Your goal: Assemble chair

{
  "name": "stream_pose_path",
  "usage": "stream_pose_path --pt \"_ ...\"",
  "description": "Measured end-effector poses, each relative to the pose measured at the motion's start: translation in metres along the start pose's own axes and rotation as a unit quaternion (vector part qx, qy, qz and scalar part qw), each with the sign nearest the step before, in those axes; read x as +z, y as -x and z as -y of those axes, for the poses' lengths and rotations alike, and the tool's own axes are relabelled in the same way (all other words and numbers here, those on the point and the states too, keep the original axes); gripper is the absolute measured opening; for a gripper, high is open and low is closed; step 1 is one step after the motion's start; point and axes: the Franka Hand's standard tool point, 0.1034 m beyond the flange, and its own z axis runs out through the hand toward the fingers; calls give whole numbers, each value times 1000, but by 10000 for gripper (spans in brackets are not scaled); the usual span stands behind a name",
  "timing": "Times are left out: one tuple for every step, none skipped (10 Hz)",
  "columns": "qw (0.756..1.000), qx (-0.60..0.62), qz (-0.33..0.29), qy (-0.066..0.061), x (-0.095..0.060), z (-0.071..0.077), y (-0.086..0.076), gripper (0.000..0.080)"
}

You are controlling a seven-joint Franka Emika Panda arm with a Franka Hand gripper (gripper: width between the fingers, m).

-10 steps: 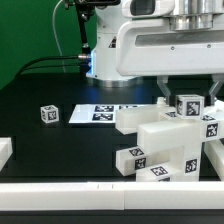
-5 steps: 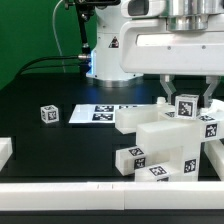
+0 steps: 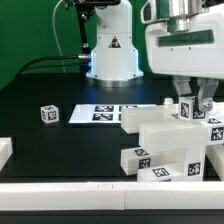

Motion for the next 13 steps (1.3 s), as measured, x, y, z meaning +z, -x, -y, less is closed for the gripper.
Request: stream_pose_path --pt "1000 1 0 0 0 0 0 282" --pt "1000 -5 0 0 0 0 0 357" --pt "1000 -28 0 0 0 0 0 550" --pt "996 -90 2 18 0 -3 1 622" --pt "985 -167 4 39 -1 -2 3 622" --pt "955 -292 11 57 -1 1 2 642" --pt "941 -332 18 63 1 3 1 648" --pt "932 -357 19 62 1 3 0 648" --pt "922 -381 20 62 2 3 0 649" --pt "905 -421 22 63 2 2 -1 649" --pt "831 -550 21 81 3 1 -6 649" --pt "775 -625 19 91 4 1 -3 649" --pt "779 -621 19 90 4 1 -3 649"
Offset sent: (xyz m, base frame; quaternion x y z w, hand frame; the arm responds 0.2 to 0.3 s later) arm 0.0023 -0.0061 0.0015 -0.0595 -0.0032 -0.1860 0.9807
